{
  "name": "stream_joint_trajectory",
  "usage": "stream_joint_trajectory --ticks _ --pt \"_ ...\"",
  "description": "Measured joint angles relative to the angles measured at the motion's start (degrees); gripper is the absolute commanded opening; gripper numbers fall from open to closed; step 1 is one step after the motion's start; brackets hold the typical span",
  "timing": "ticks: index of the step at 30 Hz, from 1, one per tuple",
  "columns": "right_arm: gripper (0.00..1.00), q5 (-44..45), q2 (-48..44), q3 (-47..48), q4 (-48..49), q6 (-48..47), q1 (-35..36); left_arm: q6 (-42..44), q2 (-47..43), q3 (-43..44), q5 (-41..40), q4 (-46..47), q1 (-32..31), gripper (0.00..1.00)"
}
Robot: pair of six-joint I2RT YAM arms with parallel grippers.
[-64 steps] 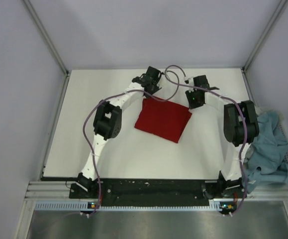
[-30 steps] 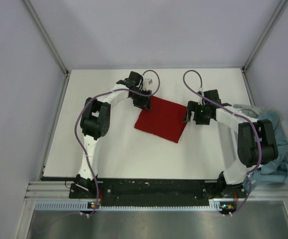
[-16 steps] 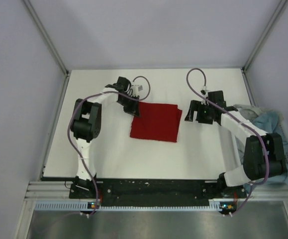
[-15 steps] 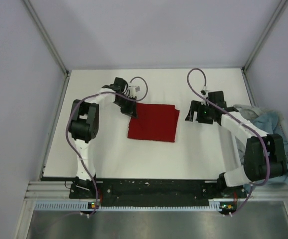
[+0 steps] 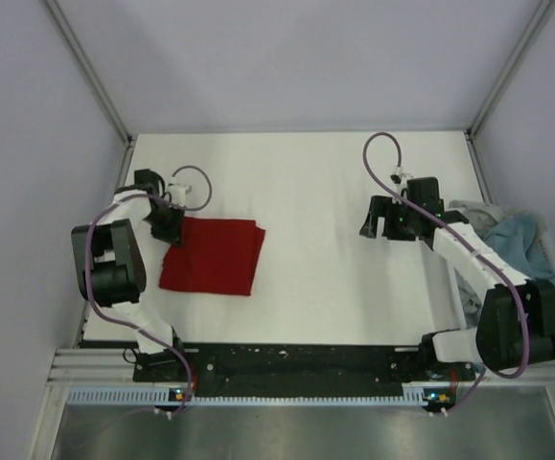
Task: Fold and stack the t-shirts
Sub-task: Put the neatly folded tshirt into the corner of the board with the left arm
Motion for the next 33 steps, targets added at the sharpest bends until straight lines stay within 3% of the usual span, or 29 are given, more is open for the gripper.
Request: stream_joint_trajectory --ticks 7,17,30,31,33 --pt "0.83 0.4 -2.3 0.0 -0.9 -1.9 0.0 4.1 2.4 4.2 -8.8 0.5 12.5 0.0" --pt "0.83 2.3 -4.3 0.0 -2.3 -4.4 0.0 8.2 9.1 11.6 -14.8 -0.9 13.2 0.0" --pt "0.83 3.6 -7.6 0.0 -4.0 -6.7 0.0 8.3 3.3 4.5 -32.3 3.7 16.8 0.0" --pt "0.83 3.6 -7.6 0.0 -4.1 -6.8 0.0 8.4 3.3 4.5 -33.1 4.4 17.5 0.04" --pt "0.83 3.6 -7.6 0.0 -4.5 -7.0 0.0 8.7 3.3 4.5 -34.2 5.3 18.4 0.21"
